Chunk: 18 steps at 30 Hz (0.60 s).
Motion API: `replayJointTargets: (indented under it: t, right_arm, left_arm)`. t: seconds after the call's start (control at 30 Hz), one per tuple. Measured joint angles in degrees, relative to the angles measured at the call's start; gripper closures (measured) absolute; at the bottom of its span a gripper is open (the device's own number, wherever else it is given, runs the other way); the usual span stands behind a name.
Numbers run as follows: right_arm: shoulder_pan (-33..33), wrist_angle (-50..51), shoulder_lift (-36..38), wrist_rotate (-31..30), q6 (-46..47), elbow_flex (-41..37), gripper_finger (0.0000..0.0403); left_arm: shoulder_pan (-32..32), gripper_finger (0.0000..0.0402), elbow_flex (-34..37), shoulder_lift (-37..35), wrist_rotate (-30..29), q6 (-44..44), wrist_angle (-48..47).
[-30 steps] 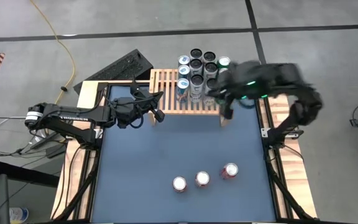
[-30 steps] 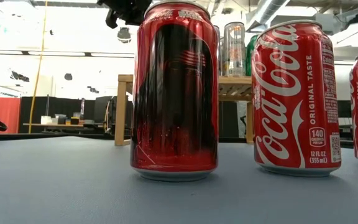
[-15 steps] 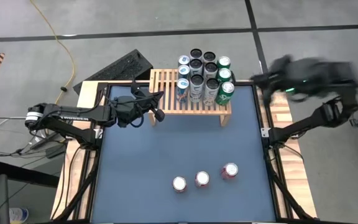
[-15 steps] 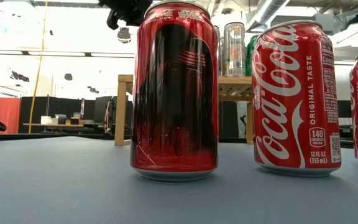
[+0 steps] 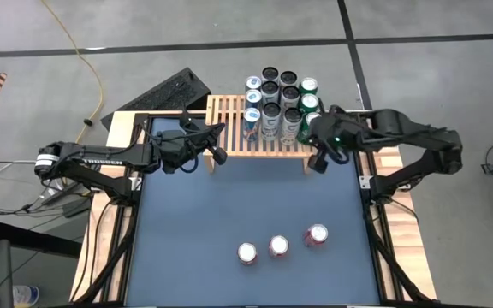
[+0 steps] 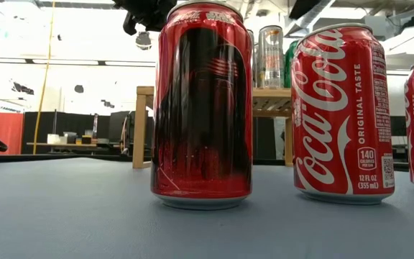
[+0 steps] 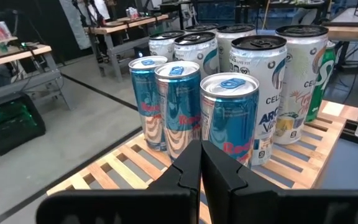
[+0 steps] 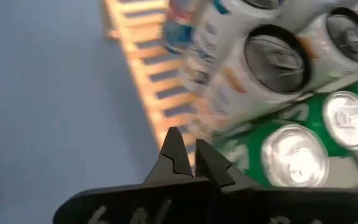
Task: Place canned beverage on shelf
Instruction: Adjust the soda cans on the shelf
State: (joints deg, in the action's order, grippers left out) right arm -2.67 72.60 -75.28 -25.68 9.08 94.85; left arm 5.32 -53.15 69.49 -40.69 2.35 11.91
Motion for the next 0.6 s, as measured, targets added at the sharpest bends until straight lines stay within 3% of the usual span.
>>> replayJointTargets:
  t: [0.6]
  right_arm:
    - [-8.1,-3.8,-7.3,3.4,-9.7,-0.1,0.0403]
  left_arm:
    - [0.0,0.0401,0.0,0.0,-0.1,0.2,-1.0]
